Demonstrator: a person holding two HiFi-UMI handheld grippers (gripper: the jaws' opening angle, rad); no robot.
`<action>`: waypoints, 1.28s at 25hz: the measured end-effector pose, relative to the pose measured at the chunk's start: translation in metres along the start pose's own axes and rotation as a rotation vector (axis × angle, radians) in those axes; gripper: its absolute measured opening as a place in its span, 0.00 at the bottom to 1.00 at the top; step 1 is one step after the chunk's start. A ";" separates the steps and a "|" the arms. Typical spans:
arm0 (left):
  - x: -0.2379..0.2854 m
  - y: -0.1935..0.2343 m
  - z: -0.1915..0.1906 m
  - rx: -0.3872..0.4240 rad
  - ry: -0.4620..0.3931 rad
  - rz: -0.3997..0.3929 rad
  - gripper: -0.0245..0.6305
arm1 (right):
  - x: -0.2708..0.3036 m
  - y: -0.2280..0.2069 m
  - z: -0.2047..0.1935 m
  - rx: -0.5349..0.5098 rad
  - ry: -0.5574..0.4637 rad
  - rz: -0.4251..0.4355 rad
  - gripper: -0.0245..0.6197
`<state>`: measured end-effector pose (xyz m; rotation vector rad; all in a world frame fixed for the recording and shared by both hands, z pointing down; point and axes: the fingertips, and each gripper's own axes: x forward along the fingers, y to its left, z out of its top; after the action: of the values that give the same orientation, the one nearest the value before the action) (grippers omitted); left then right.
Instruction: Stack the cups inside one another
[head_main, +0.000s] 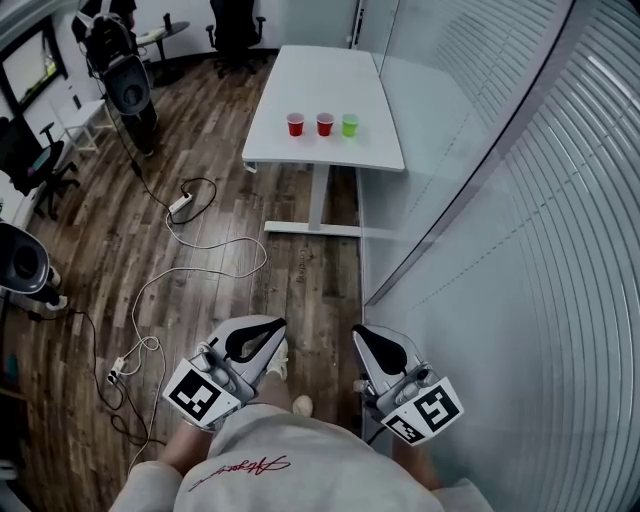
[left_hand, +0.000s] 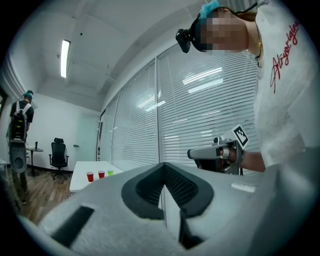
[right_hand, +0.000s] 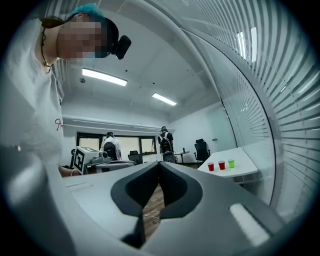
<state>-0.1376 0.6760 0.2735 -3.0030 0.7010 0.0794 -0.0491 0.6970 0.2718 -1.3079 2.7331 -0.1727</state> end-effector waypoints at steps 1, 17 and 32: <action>0.001 0.000 0.000 0.004 -0.001 -0.003 0.03 | 0.001 -0.001 0.000 -0.002 0.000 0.001 0.04; 0.039 0.067 -0.005 0.025 -0.018 -0.043 0.03 | 0.056 -0.050 0.004 -0.047 0.024 -0.044 0.04; 0.117 0.201 -0.007 0.034 -0.036 -0.067 0.03 | 0.177 -0.149 0.025 -0.082 0.016 -0.062 0.04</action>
<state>-0.1221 0.4440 0.2640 -2.9818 0.5911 0.1167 -0.0418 0.4647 0.2611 -1.4193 2.7416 -0.0766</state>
